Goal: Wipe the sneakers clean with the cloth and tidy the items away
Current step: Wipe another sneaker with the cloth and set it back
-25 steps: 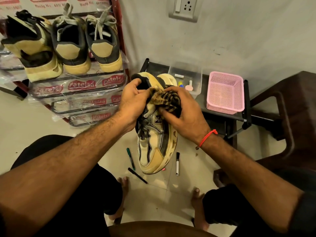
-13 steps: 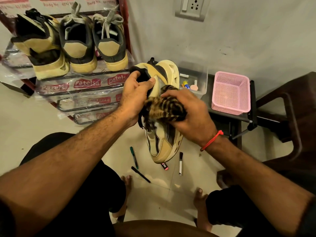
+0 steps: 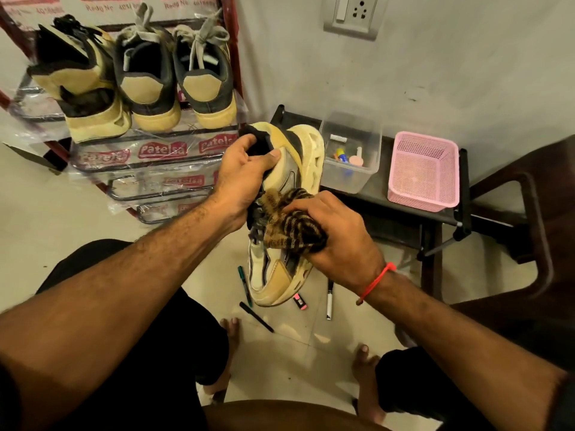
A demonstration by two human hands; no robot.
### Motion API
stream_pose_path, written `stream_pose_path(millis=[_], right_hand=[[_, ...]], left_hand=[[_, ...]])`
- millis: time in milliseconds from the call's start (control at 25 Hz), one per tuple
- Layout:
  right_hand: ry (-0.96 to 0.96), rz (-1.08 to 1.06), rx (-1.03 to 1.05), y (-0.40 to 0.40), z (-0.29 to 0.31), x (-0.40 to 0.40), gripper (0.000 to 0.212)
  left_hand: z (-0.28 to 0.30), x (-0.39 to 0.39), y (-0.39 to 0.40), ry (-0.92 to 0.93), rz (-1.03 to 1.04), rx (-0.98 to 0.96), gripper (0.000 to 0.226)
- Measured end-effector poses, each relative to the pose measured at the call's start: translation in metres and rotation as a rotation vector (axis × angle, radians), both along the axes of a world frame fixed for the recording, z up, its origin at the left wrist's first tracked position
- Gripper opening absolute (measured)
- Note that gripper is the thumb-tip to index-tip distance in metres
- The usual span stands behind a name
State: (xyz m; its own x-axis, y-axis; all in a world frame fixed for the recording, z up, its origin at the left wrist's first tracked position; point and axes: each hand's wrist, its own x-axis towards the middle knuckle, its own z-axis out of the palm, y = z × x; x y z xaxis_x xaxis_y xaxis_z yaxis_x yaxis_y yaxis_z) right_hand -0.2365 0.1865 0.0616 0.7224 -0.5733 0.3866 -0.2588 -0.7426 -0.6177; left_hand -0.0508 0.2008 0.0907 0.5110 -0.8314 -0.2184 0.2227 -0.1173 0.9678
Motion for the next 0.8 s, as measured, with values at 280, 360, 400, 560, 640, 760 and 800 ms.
stream_pose_path(millis=[280, 360, 400, 560, 640, 760, 800], right_hand=[[-0.157, -0.204, 0.003, -0.032, 0.028, 0.007, 0.047], [-0.079, -0.039, 0.016, 0.003, 0.016, 0.013, 0.047], [-0.032, 0.03, -0.009, 0.013, 0.012, 0.013, 0.048], [-0.073, -0.114, -0.044, -0.021, 0.02, 0.01, 0.05], [-0.13, -0.179, -0.011, -0.028, 0.024, 0.007, 0.049], [0.02, 0.139, -0.073, 0.014, 0.014, 0.015, 0.049], [0.078, 0.219, -0.134, 0.022, 0.01, 0.016, 0.049]], left_hand=[[-0.005, -0.026, 0.001, -0.017, -0.14, 0.007, 0.022], [-0.004, -0.011, -0.003, -0.041, -0.065, 0.026, 0.029], [-0.004, -0.006, -0.003, -0.029, -0.051, 0.018, 0.036], [-0.003, -0.009, 0.001, 0.108, -0.049, 0.027, 0.028], [-0.004, -0.01, -0.004, 0.163, -0.024, 0.045, 0.021], [-0.006, -0.002, -0.011, 0.077, 0.041, 0.147, 0.015], [-0.007, 0.0, -0.013, 0.056, 0.048, 0.168, 0.017]])
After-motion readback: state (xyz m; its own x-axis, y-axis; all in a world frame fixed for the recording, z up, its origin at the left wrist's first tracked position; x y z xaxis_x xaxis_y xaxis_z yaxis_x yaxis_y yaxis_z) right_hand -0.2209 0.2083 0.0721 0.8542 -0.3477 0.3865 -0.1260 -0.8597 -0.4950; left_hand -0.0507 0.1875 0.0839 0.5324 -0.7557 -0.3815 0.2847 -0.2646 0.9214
